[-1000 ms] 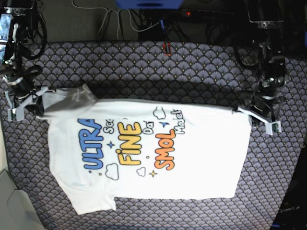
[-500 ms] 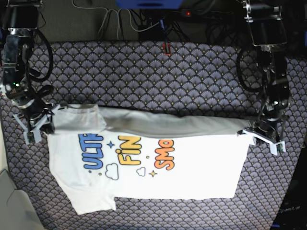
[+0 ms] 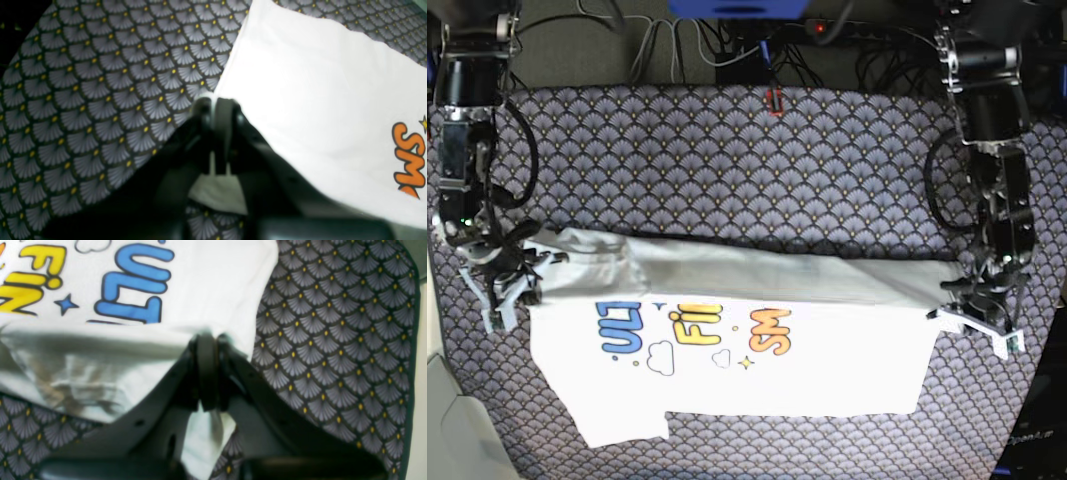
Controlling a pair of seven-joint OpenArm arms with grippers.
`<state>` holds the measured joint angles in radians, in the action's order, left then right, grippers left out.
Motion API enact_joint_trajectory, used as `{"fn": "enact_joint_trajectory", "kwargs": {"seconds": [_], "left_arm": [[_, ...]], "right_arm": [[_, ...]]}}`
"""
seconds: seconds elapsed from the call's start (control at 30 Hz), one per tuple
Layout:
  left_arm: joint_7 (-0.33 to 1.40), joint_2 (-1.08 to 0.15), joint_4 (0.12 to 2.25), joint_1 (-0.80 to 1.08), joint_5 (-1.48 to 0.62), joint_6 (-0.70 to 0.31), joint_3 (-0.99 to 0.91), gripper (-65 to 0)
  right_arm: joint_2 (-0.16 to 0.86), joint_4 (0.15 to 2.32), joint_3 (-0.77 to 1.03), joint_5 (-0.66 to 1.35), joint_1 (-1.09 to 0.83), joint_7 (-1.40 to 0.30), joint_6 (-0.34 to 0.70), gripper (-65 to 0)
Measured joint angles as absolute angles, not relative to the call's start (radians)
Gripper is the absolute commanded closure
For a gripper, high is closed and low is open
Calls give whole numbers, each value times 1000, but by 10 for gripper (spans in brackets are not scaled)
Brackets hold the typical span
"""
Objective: Fold the T-shirt properly
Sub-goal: 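Lift the shoulders and fold the collar edge over toward the hem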
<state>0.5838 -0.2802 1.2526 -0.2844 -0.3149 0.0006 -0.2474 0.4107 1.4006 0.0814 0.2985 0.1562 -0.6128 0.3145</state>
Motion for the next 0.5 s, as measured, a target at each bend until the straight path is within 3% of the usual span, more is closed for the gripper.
{"fn": "enact_joint_trajectory", "kwargs": {"seconds": [0.5], "left_arm": [[584,-282,1180,-359,-311,4,-168,-10]], "right_arm": [[413,1242,21,299,272,-610,315,0]]}}
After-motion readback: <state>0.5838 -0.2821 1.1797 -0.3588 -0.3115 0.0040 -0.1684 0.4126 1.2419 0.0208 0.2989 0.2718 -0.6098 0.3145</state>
